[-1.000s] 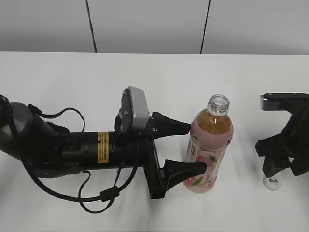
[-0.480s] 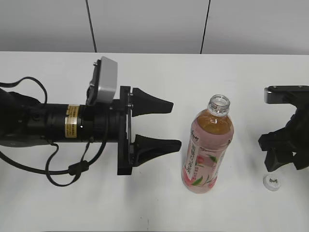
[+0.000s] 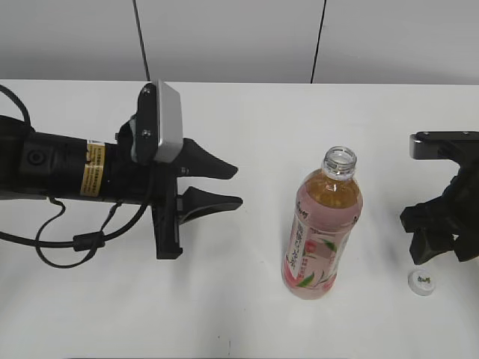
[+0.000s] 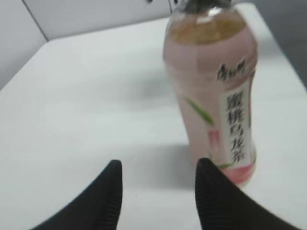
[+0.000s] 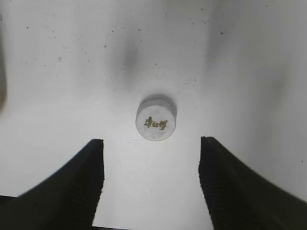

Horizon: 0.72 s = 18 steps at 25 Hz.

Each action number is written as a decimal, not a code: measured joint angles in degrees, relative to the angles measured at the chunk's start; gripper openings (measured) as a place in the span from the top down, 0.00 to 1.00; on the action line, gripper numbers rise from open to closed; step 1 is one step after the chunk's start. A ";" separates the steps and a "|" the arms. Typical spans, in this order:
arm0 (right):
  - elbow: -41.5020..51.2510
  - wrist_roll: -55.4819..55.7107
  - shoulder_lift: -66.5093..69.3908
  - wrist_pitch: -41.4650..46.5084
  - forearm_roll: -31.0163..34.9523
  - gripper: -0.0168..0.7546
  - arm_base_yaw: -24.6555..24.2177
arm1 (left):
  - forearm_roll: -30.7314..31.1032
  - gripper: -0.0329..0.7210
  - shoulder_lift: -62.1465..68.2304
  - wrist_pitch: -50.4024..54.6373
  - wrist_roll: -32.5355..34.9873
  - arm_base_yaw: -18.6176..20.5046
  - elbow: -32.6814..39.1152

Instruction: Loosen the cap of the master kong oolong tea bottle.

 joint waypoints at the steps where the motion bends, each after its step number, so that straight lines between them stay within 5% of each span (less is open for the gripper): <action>1: 0.00 0.00 0.00 0.00 0.00 0.37 0.00 | -0.24 0.59 -0.24 2.16 0.00 0.00 0.00; 5: 0.00 0.00 0.00 -0.02 0.06 0.37 0.00 | -5.75 0.63 -1.77 10.32 0.07 -0.06 0.03; 10: 0.00 0.00 0.00 -0.10 0.10 0.37 0.00 | -31.67 0.63 -4.30 27.16 -0.19 0.23 0.03; 18: 0.00 0.00 0.00 -0.09 0.10 0.37 0.00 | -57.43 0.63 -9.04 43.66 -0.25 1.14 0.03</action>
